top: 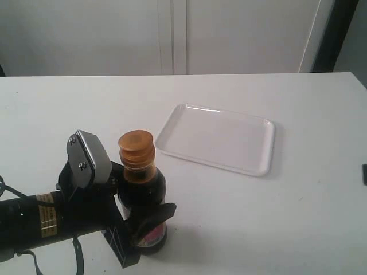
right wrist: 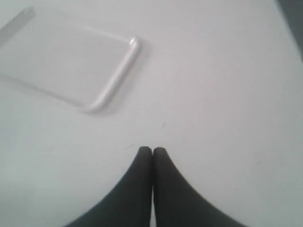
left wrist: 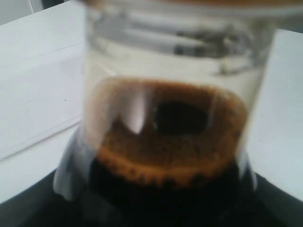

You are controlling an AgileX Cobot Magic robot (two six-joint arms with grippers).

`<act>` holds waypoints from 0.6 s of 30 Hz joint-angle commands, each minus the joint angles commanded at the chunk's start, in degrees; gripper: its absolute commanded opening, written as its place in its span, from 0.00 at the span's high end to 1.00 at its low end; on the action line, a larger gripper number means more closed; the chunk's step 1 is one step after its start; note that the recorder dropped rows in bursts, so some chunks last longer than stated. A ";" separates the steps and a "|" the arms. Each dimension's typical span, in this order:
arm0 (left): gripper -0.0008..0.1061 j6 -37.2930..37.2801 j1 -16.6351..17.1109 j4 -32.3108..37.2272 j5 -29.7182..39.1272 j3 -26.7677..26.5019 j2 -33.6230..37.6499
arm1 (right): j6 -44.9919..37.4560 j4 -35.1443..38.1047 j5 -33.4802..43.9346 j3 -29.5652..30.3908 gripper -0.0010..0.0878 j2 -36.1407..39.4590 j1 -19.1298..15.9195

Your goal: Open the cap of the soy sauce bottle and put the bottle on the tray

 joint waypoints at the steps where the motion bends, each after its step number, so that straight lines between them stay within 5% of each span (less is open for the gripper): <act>1: 0.99 0.00 0.00 0.00 0.00 0.00 0.00 | -5.50 5.77 1.84 -0.37 0.99 1.30 0.00; 9: 0.99 0.00 0.00 0.40 -0.35 0.00 0.00 | -30.23 39.31 11.83 -1.19 0.99 10.64 0.00; 18: 0.99 0.24 0.00 0.40 -0.54 0.00 0.00 | -41.88 56.75 19.13 -1.19 0.99 16.64 1.28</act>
